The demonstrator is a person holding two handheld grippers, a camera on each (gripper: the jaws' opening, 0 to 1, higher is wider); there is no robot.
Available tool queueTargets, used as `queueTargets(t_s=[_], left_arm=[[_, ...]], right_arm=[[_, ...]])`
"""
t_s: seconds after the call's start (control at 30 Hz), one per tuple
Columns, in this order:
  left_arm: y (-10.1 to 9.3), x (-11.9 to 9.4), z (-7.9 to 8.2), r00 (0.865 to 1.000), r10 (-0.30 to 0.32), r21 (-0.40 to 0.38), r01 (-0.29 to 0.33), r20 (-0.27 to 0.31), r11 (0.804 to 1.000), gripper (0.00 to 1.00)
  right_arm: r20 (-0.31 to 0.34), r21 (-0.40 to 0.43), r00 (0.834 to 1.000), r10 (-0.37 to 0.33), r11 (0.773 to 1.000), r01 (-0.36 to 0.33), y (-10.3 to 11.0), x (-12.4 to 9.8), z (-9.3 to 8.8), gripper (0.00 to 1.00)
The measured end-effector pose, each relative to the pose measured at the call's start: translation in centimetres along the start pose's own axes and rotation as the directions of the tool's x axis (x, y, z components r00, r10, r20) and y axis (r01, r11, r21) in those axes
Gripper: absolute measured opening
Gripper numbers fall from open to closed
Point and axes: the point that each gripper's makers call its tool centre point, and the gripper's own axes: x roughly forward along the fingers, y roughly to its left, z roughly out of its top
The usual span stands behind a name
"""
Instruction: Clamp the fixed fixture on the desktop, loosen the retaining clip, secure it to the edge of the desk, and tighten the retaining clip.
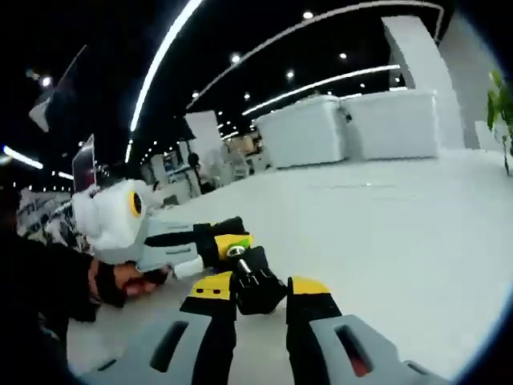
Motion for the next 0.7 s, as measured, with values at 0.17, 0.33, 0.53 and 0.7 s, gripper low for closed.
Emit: queueTargets(t_s=[0.17,0.33,0.53,0.7], left_arm=[[0.0,0.1,-0.1,1.000,-0.004,-0.003,0.004,0.000,1.000,0.07],[0.0,0.0,-0.1,1.000,-0.005,-0.007,0.005,-0.001,1.000,0.07],[0.1,-0.2,0.0,1.000,-0.003,-0.003,0.003,-0.002,1.000,0.07],[-0.1,-0.6,0.1,1.000,-0.001,-0.004,0.001,-0.002,1.000,0.07]], right_arm=[[0.009,-0.502,0.999,-0.045,0.864,0.044,1.2,0.1,0.7,0.21],[0.037,-0.746,0.995,-0.094,0.660,0.090,1.1,0.3,0.5,0.20],[0.047,-0.806,0.992,-0.114,0.583,0.105,0.9,0.2,0.4,0.22],[-0.059,-0.669,0.995,-0.083,0.743,0.022,0.3,0.4,0.4,0.24]])
